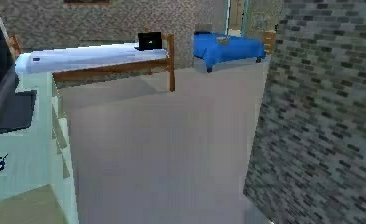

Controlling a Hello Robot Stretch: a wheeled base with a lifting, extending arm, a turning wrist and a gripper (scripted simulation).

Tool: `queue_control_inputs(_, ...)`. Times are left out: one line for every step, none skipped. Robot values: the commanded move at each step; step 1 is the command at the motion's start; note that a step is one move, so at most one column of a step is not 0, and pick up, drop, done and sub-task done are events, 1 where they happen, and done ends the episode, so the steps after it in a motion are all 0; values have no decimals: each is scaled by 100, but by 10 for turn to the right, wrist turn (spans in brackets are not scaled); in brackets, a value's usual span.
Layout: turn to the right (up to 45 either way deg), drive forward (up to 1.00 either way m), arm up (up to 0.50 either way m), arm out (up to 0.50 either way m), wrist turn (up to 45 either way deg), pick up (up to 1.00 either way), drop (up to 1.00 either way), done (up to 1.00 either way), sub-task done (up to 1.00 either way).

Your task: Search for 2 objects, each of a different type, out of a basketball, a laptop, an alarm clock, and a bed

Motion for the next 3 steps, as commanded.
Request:
queue_control_inputs(150, 0, 0, 0, 0, 0, 0, 0, 0)
queue_control_inputs(0, 80, 0, 0, 0, 0, 0, 0, 0)
queue_control_inputs(-450, 0, 0, 0, 0, 0, 0, 0, 0)
